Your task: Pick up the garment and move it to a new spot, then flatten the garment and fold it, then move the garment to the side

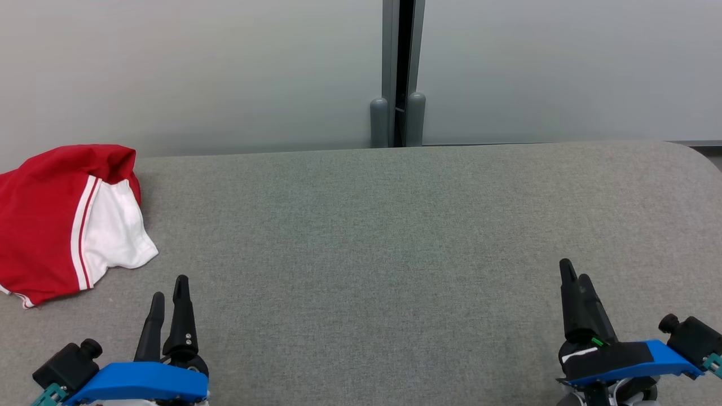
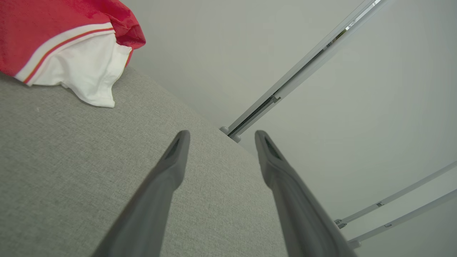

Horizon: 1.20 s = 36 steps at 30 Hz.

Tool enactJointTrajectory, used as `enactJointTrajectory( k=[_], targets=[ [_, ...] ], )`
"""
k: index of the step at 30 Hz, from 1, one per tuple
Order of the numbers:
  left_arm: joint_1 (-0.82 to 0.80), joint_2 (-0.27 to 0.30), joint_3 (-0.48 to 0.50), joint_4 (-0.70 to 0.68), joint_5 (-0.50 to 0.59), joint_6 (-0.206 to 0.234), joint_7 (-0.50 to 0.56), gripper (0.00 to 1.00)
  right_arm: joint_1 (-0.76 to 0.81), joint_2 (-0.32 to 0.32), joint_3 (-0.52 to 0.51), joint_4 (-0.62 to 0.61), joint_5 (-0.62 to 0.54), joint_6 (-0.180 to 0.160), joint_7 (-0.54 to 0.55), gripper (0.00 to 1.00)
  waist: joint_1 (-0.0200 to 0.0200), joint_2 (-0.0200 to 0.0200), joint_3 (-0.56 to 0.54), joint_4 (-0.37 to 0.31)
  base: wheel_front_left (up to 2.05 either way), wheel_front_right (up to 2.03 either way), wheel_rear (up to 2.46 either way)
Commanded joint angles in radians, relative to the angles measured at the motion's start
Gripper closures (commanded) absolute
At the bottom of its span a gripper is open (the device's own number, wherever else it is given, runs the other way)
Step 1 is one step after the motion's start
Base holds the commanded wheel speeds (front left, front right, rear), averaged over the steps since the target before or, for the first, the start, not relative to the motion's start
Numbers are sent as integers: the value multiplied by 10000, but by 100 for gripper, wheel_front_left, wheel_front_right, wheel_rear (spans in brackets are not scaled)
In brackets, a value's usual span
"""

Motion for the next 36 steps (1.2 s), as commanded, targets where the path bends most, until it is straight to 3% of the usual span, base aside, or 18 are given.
enactJointTrajectory(
  k=[1, 36],
  targets=[
    [-293, 99, -46, -91, 318, 37, -100, 0, -124, -62, 70, -100, -327, 4, -111, 0, 1, 0, -1, 0, 0, 0, 0],
    [-438, 143, -616, 223, 4241, 313, -1056, 0, -116, -53, 478, -57, -4262, 5, -1077, 0, 1, 0, 27, 0, 0, 0, 0]
  ],
)
